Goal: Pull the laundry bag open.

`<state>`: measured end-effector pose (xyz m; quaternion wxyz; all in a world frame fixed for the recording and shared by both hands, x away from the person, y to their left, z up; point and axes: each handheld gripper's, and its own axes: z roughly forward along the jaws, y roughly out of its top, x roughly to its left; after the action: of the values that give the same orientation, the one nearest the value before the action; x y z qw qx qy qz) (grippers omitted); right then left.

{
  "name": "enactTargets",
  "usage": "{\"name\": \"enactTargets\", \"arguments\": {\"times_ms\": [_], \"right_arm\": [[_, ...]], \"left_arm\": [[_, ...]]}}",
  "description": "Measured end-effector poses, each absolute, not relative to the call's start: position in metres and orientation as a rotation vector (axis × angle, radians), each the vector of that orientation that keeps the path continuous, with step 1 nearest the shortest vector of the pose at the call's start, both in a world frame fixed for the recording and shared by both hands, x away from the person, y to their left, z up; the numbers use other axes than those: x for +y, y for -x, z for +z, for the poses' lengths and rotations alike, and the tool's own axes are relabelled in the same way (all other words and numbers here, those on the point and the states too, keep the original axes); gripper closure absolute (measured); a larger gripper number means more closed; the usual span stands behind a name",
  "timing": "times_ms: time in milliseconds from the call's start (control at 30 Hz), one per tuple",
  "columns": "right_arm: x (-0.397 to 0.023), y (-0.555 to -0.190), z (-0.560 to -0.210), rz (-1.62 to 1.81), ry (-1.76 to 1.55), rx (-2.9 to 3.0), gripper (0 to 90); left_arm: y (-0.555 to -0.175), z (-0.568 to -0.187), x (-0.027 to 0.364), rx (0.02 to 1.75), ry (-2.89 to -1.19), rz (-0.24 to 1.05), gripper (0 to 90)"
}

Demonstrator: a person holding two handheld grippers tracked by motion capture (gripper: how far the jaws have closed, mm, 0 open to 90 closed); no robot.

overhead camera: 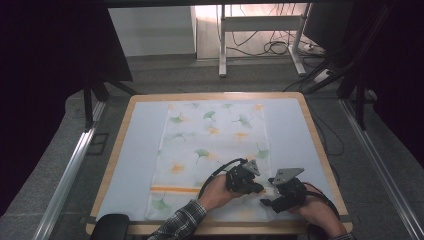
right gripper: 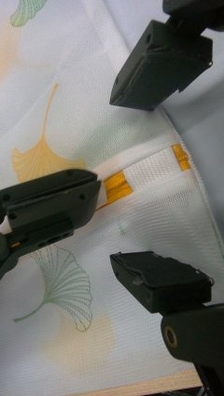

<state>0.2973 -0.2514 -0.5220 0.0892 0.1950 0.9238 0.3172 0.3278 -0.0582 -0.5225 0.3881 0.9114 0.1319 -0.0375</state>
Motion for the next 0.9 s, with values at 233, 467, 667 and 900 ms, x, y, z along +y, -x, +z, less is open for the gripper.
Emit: {"name": "enactTargets", "arguments": {"times_ms": [233,467,667,900], "right_arm": [[-0.251,-0.298,-0.522,0.938,-0.578,2.751,19.5],[-0.244,-0.297,-0.520,0.939,-0.563,2.773,23.7],[-0.244,-0.297,-0.521,0.945,-0.564,2.776,24.6],[-0.244,-0.298,-0.520,0.924,-0.585,2.774,27.8]], "left_arm": [[-0.326,-0.524,-0.071,0.287,-2.383,-0.057,83.1],[-0.326,-0.524,-0.069,0.313,-2.350,-0.093,89.0],[-0.328,-0.522,-0.064,0.308,-2.360,-0.095,90.0],[-0.332,-0.524,-0.053,0.356,-2.292,-0.161,90.0]]}}
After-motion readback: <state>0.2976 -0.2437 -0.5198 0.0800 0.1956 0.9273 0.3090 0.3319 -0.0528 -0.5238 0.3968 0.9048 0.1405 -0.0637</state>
